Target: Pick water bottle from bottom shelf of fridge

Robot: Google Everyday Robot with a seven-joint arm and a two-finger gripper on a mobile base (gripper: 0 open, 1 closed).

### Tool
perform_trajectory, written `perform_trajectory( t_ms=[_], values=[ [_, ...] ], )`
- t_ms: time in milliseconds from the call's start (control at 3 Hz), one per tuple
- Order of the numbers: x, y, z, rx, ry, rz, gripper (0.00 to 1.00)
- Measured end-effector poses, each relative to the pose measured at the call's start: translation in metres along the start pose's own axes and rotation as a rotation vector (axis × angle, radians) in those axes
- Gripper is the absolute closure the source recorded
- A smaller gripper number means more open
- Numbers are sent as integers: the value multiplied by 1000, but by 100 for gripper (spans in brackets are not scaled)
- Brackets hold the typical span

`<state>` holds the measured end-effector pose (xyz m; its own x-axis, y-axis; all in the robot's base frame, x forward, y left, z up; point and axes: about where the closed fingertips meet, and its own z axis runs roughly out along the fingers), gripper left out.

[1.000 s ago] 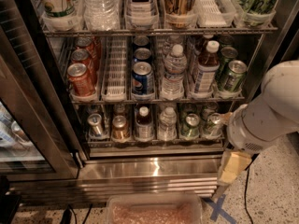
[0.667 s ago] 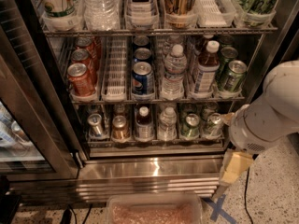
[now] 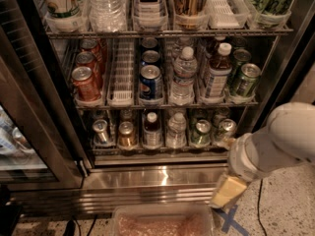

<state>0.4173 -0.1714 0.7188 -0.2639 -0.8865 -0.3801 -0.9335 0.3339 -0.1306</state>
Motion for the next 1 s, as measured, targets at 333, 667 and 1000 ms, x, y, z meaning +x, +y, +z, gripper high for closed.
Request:
perform_trajectory(
  t_ms=[333,667,1000],
  values=[
    [-17,-6,31,41,-116,27,0],
    [-36,-14,43,85,-218,36,0],
    [-44,-17,50,103,-289,54,0]
  ],
)
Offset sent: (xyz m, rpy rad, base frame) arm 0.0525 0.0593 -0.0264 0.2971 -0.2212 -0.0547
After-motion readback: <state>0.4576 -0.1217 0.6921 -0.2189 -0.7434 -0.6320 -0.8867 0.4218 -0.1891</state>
